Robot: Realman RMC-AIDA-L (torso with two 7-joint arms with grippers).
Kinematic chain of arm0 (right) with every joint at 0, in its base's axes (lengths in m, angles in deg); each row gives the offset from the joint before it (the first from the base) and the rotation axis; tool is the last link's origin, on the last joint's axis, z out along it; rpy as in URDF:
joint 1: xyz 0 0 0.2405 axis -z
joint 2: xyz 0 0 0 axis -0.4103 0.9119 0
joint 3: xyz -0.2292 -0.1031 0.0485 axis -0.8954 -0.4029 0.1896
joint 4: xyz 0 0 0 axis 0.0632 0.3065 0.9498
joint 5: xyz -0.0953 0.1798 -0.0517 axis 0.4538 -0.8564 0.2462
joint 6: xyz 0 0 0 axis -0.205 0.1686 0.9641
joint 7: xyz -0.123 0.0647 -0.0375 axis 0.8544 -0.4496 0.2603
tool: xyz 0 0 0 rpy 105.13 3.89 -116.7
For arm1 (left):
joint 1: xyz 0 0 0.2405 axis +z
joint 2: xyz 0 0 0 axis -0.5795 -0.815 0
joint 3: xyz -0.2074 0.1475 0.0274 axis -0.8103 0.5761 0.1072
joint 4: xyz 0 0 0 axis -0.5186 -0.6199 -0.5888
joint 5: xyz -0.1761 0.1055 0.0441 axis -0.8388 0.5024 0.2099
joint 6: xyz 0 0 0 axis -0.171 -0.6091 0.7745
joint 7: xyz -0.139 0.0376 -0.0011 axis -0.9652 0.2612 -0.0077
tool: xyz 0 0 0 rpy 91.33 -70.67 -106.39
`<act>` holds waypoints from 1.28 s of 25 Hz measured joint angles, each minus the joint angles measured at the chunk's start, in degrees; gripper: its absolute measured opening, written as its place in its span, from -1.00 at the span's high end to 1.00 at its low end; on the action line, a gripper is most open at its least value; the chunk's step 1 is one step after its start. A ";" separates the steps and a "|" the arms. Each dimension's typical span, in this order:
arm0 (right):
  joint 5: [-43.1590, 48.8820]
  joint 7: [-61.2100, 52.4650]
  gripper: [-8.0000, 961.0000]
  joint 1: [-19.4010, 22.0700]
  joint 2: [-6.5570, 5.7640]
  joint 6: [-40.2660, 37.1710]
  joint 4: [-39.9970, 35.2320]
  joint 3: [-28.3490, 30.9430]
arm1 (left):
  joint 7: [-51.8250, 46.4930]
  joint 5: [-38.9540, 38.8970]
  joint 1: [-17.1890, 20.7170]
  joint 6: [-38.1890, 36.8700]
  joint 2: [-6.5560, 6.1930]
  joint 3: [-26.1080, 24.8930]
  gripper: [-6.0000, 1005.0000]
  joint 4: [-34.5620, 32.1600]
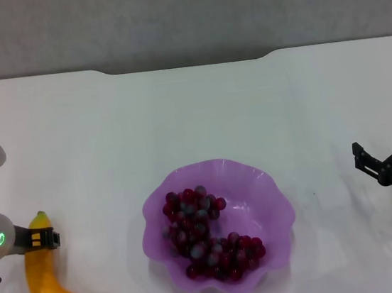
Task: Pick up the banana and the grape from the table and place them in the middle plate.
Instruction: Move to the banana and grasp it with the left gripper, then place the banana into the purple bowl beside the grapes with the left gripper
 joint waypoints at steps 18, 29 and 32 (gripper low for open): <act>0.01 0.18 -0.86 0.02 0.00 -0.04 -0.25 0.00 | 12.69 -3.55 1.19 19.47 0.02 -8.46 -0.09 21.86; 0.00 -0.03 -0.86 -0.02 0.00 0.01 -0.44 0.00 | 10.20 -21.17 0.31 9.03 0.62 5.14 -0.17 25.41; 0.00 0.01 -0.86 -0.04 0.00 0.01 -0.28 0.00 | 9.51 -22.97 0.57 -1.08 0.62 12.26 -0.20 22.71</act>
